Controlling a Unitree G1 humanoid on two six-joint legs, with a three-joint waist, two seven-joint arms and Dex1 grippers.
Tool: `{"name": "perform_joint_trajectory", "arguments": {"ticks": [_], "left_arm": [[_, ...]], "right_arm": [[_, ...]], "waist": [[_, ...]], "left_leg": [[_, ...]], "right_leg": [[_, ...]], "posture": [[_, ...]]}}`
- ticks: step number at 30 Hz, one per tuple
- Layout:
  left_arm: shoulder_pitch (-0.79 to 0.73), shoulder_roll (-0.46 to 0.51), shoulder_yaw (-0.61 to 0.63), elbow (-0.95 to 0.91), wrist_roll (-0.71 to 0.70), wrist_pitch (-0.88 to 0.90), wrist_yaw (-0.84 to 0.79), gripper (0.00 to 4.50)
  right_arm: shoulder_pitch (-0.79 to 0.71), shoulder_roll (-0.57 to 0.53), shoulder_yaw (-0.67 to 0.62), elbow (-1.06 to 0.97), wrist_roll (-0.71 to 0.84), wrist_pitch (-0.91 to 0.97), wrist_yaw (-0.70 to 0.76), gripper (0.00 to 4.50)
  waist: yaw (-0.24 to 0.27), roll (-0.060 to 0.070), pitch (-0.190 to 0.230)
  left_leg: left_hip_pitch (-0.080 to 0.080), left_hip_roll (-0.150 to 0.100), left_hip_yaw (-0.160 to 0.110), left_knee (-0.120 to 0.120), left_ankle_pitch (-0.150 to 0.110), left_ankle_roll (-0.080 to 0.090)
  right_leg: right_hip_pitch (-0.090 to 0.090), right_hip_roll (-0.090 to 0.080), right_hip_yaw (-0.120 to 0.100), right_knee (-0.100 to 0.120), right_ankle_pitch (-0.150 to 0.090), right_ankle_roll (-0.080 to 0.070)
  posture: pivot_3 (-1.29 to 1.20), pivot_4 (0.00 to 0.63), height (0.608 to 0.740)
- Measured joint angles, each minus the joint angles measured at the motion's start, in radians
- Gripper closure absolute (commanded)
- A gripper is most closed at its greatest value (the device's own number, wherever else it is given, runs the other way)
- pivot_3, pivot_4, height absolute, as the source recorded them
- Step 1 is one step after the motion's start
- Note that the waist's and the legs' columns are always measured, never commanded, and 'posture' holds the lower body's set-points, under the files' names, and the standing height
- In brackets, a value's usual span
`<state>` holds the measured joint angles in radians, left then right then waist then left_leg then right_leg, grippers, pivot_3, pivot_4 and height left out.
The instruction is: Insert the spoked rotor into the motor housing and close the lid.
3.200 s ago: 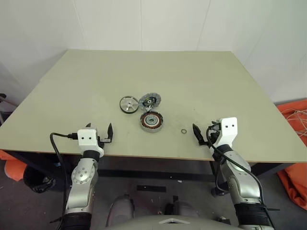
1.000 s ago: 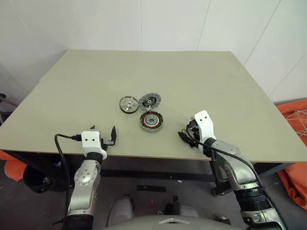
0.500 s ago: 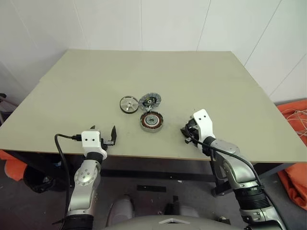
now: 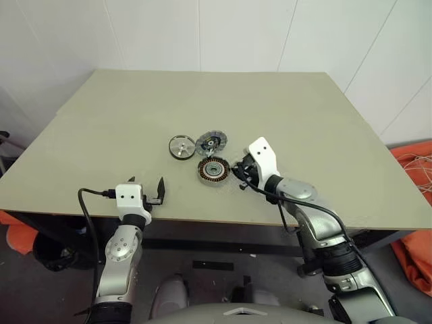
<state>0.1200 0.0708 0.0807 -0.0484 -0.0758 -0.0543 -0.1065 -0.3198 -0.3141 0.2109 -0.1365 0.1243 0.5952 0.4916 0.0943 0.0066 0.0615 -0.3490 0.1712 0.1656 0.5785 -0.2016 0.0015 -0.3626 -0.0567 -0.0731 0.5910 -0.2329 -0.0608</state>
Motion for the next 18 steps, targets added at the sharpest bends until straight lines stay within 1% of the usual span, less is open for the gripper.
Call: {"name": "perform_joint_trajectory", "arguments": {"ticks": [8, 18], "left_arm": [[0.001, -0.004, -0.002, -0.004, 0.000, 0.001, 0.001, 0.00], [0.000, -0.003, -0.001, -0.004, 0.000, 0.001, 0.002, 0.00]], "right_arm": [[-0.088, 0.050, 0.076, 0.135, -0.033, -0.050, 0.031, 3.93], [-0.180, 0.108, 0.093, 0.310, -0.074, -0.146, 0.050, 3.93]], "waist": [[-0.002, 0.000, 0.000], [-0.002, 0.000, 0.000]], "left_leg": [[0.000, 0.000, 0.000, 0.000, 0.000, 0.000], [0.000, 0.000, 0.000, 0.000, 0.000, 0.000]], "right_leg": [[0.000, 0.000, 0.000, 0.001, 0.000, 0.000], [-0.001, 0.000, 0.000, 0.002, 0.000, -0.001]], "posture": [[0.00, 0.000, 0.740], [0.00, 0.000, 0.740]]}}
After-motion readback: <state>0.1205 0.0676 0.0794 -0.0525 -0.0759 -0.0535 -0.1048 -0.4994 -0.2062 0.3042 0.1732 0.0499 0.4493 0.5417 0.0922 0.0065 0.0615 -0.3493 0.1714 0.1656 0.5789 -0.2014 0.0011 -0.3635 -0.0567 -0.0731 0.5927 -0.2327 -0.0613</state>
